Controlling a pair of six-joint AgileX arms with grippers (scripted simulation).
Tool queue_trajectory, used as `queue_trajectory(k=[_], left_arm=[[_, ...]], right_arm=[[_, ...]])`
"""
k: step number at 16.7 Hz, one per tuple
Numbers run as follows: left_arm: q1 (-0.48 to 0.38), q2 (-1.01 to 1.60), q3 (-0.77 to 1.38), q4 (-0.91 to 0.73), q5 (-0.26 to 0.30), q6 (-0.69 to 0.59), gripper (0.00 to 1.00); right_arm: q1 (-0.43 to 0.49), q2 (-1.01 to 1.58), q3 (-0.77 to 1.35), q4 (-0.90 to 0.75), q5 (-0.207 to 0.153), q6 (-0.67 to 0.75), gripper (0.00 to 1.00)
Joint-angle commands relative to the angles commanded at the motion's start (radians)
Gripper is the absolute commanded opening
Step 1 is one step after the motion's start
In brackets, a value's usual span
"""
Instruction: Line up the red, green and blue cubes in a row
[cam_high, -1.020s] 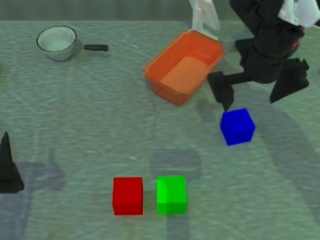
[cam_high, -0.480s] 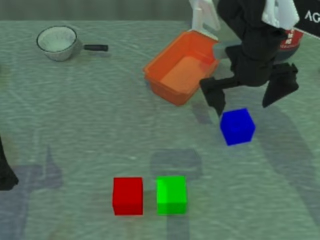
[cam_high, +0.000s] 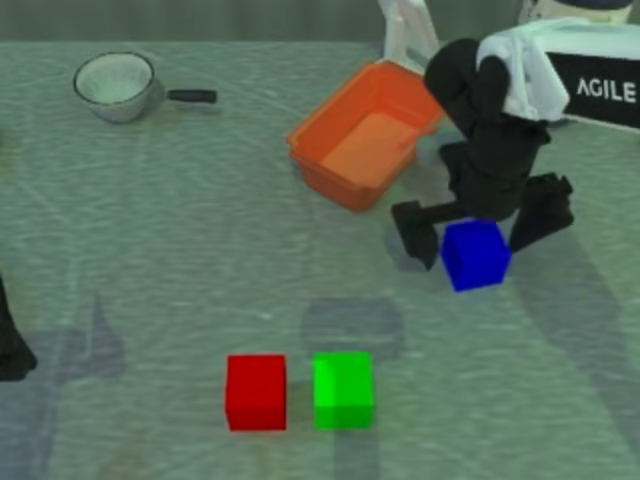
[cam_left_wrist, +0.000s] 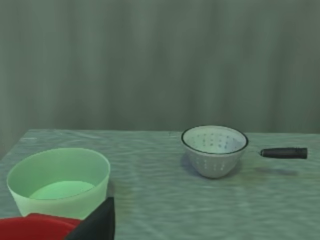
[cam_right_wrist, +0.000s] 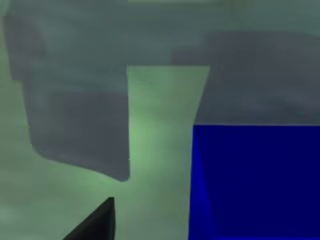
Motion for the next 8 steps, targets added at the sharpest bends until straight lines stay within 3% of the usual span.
queue_trajectory(k=[5,8], left_arm=[[0.0,0.0,0.0,0.0,0.0,0.0,1.0],[0.0,0.0,0.0,0.0,0.0,0.0,1.0]], right_arm=[[0.001,0.012,-0.026,0.03,0.0,0.001,1.0],[0.001,0.012,-0.026,0.03,0.0,0.001,0.77]])
